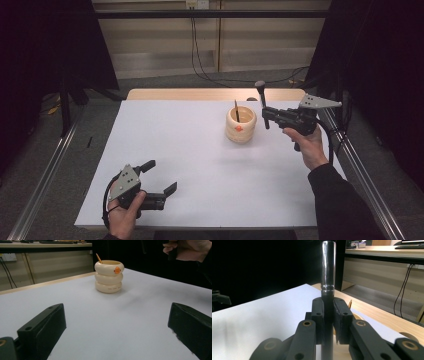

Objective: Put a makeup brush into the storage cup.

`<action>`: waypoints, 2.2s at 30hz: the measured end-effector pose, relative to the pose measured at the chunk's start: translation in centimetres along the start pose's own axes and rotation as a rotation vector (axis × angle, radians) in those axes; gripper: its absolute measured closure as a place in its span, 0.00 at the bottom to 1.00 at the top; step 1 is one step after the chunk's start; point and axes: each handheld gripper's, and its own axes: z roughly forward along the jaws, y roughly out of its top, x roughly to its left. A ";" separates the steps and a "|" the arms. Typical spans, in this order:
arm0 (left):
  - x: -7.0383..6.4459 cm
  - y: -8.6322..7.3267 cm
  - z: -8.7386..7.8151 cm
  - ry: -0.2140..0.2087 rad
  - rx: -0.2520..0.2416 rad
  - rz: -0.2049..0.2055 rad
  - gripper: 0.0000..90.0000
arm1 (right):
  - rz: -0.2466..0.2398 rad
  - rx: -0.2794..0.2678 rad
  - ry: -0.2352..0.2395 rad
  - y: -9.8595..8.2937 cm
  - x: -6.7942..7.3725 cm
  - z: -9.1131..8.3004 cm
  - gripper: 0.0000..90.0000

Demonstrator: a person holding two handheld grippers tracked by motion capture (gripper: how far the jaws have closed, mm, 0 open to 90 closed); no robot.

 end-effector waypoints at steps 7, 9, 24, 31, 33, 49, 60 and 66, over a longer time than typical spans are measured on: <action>0.1 0.0 0.1 -0.008 -0.002 -0.001 0.02 | -0.015 0.015 0.001 0.6 -0.5 1.4 0.89; 0.0 0.0 0.0 -0.007 0.000 0.001 0.02 | -0.023 0.021 0.000 0.7 -0.6 2.0 0.89; 0.1 0.0 0.0 -0.010 0.000 -0.008 0.02 | -0.023 0.033 0.004 1.9 -1.1 4.7 0.89; 0.1 0.0 0.0 -0.011 0.000 -0.006 0.02 | -0.023 0.048 -0.013 2.3 -1.9 5.8 0.89; 0.1 0.0 0.0 -0.008 0.002 -0.007 0.02 | -0.019 0.050 -0.019 2.4 -2.1 6.0 0.89; 0.1 0.0 0.0 -0.009 0.001 -0.005 0.02 | -0.008 0.075 -0.009 0.9 -2.3 8.4 0.89; 0.1 0.0 0.0 -0.009 0.003 -0.003 0.02 | 0.005 0.091 -0.037 -0.2 -2.6 8.6 0.89; 0.1 0.0 0.0 -0.009 0.003 -0.003 0.02 | 0.020 0.091 -0.034 -0.8 -2.7 8.8 0.89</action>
